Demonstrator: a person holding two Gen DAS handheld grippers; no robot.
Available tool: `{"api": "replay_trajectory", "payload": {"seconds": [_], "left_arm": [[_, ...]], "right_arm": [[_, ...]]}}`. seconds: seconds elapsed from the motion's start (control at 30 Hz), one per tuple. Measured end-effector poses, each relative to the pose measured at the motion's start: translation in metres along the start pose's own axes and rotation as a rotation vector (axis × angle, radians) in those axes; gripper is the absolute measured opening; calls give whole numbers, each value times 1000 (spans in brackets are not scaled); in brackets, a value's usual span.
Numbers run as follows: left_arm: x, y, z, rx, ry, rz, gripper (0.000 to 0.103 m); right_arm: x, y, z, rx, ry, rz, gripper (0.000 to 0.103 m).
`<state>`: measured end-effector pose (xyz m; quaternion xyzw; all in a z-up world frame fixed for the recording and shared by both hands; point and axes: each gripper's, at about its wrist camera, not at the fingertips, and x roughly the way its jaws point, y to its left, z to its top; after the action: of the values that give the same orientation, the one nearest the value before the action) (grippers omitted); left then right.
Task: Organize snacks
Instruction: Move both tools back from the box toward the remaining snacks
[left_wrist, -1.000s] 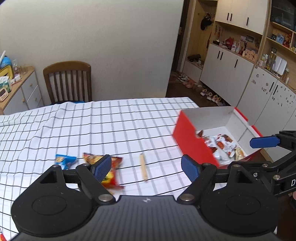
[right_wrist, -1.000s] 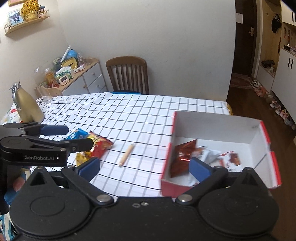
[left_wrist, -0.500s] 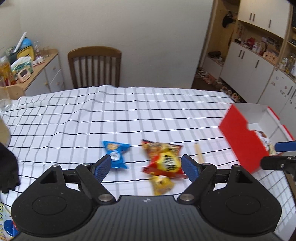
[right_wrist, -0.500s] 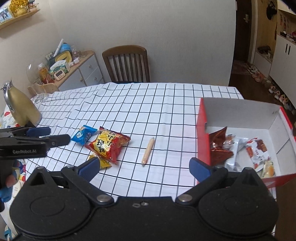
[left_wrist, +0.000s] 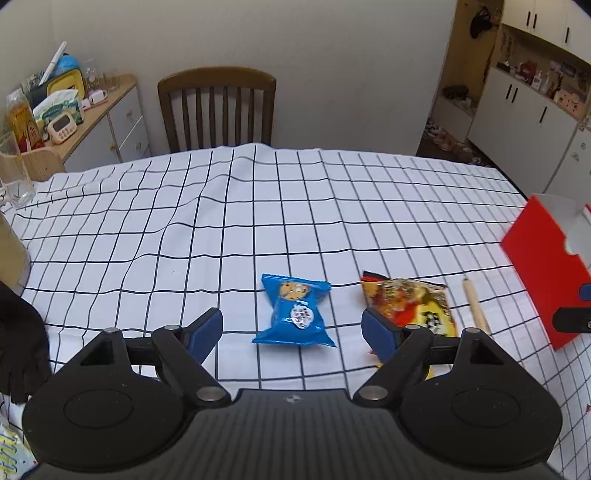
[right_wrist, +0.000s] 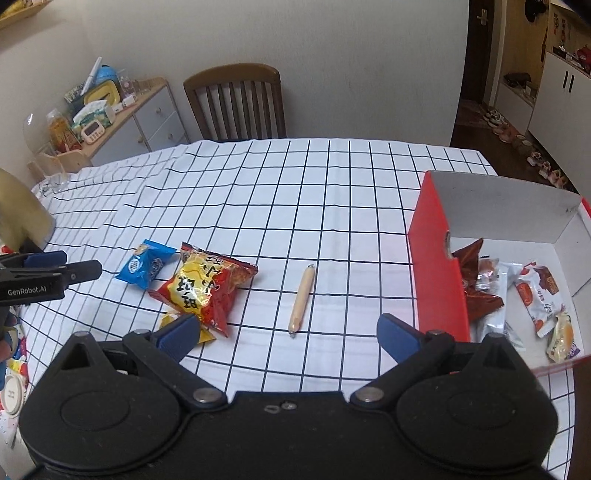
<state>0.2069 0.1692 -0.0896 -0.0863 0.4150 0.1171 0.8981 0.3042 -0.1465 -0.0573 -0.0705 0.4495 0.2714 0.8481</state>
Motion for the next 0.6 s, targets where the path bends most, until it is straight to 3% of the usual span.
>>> {"api": "replay_trajectory", "payload": {"seconds": [0.33, 0.6], "left_arm": [[44, 3, 1, 12, 48, 14, 82], [68, 8, 1, -26, 80, 9, 82]], "right_arm": [[51, -3, 12, 25, 50, -44, 91], [86, -5, 17, 10, 100, -90, 76]]}}
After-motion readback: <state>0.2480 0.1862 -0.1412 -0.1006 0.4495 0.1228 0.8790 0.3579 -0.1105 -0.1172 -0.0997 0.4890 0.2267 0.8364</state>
